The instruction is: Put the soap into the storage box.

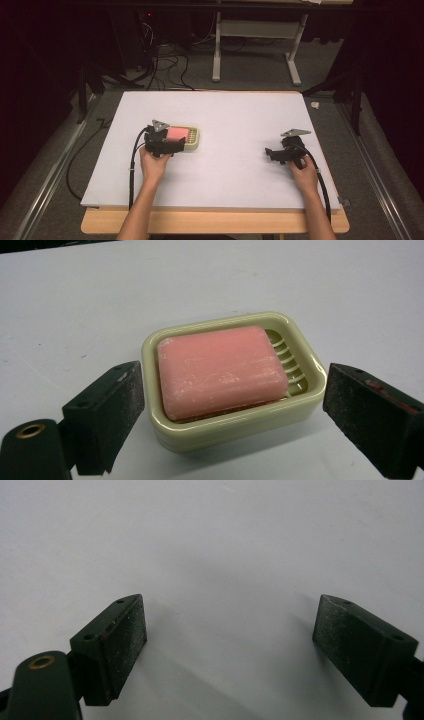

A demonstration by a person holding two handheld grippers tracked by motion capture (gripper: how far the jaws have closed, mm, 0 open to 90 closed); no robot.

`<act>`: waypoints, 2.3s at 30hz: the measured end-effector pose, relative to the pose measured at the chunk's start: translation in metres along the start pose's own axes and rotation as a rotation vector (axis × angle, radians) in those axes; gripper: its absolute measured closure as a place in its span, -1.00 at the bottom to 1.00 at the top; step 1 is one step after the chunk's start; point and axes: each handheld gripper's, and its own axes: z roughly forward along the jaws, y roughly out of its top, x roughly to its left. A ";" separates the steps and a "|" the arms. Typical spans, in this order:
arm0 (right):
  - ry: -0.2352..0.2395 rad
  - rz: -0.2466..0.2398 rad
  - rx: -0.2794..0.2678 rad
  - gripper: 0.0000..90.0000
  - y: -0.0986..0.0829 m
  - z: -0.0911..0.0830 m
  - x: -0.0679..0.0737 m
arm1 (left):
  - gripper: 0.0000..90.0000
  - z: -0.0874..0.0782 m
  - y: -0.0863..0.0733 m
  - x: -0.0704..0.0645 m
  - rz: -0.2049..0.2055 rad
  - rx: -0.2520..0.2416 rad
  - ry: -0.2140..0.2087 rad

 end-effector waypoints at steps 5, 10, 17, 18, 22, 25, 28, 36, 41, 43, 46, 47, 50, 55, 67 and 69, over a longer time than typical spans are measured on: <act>0.000 0.000 0.000 -0.68 0.000 0.000 0.000 | -0.76 -0.006 0.000 -0.001 0.014 -0.002 -0.001; 0.000 0.001 0.000 -0.68 0.000 0.000 0.000 | -0.76 -0.014 0.000 -0.001 0.016 -0.016 -0.010; 0.000 0.001 0.000 -0.68 0.000 0.000 0.000 | -0.74 -0.025 -0.002 -0.001 0.026 -0.033 -0.015; 0.000 0.002 0.000 -0.68 0.000 0.000 0.000 | -0.74 -0.026 -0.003 -0.001 0.023 -0.039 -0.015; 0.000 0.000 0.000 -0.68 0.000 0.000 0.000 | -0.74 -0.030 -0.005 0.000 0.025 -0.041 -0.019; 0.000 0.000 0.000 -0.68 0.000 0.000 0.000 | -0.74 -0.034 -0.007 0.000 0.018 -0.051 -0.023; 0.000 0.000 0.000 -0.68 0.000 0.000 0.000 | -0.74 -0.039 -0.008 0.001 0.020 -0.061 -0.024; 0.000 0.000 0.000 -0.68 0.000 0.000 0.000 | -0.72 -0.046 -0.013 0.003 0.024 -0.055 -0.024; 0.000 0.001 0.000 -0.68 0.000 0.000 0.000 | -0.72 -0.051 -0.015 0.002 0.029 -0.061 -0.031; 0.000 0.000 0.000 -0.68 0.000 0.000 0.000 | -0.72 -0.053 -0.015 0.002 0.032 -0.067 -0.034; 0.000 0.001 0.000 -0.68 0.000 0.000 0.000 | -0.72 -0.057 -0.017 0.000 0.030 -0.082 -0.048; 0.000 0.001 0.000 -0.68 0.000 0.000 0.000 | -0.72 -0.058 -0.019 0.000 0.032 -0.086 -0.051; 0.000 0.001 0.000 -0.68 0.000 0.000 0.000 | -0.72 -0.059 -0.021 0.000 0.036 -0.081 -0.058; 0.000 0.002 0.001 -0.68 0.000 0.000 0.000 | -0.72 -0.063 -0.024 -0.002 0.035 -0.088 -0.070; 0.000 0.001 0.000 -0.68 0.000 0.000 0.000 | -0.71 -0.074 -0.033 -0.011 0.042 -0.102 -0.095; 0.000 0.001 0.000 -0.68 0.000 0.000 0.000 | -0.70 -0.073 -0.036 -0.011 0.037 -0.102 -0.103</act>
